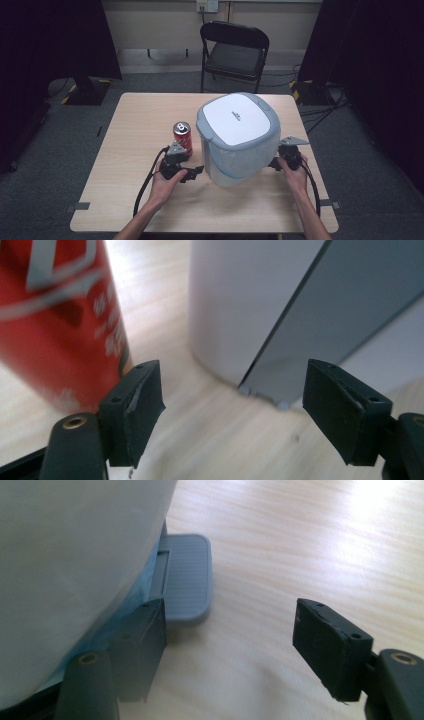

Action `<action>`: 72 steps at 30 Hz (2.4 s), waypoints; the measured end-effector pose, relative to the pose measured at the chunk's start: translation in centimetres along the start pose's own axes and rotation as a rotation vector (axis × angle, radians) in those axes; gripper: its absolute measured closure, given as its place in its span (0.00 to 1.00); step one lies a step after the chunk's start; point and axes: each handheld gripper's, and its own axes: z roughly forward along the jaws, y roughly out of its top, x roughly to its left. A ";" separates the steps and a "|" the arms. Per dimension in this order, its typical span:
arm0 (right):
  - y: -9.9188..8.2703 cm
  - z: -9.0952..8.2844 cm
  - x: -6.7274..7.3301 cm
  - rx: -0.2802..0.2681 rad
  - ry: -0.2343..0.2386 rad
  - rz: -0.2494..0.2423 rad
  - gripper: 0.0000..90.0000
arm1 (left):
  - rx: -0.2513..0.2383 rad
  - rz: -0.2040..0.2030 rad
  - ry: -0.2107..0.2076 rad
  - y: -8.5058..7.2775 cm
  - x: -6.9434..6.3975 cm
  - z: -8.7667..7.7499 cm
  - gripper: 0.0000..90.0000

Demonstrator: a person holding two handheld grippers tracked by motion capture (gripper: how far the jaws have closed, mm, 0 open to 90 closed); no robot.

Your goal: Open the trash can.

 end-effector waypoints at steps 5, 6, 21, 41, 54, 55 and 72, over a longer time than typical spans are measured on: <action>0.1 0.6 0.2 -0.044 0.009 -0.030 0.47 | -0.022 0.012 -0.021 0.5 -0.4 0.4 0.27; 0.0 0.5 0.2 -0.051 0.024 -0.030 0.50 | -0.017 0.011 -0.022 0.5 -0.4 0.5 0.27; -1.2 -1.8 2.2 -0.064 0.206 -0.122 0.70 | 0.013 0.030 0.001 0.1 0.7 -0.4 0.33; -3.3 -4.9 4.6 -0.023 0.183 -0.116 0.53 | 0.031 0.016 -0.047 -1.5 -0.8 -1.8 0.39; -3.5 -5.7 6.2 -0.036 0.144 -0.134 0.72 | 0.001 -0.007 -0.045 -1.0 -0.6 -1.0 0.51; -3.6 -5.9 6.3 -0.037 0.150 -0.134 0.72 | -0.004 -0.007 -0.038 -0.9 -0.6 -0.9 0.53; -4.0 -6.6 9.3 0.025 0.243 -0.112 0.65 | 0.003 -0.100 -0.038 -1.0 1.0 0.9 0.61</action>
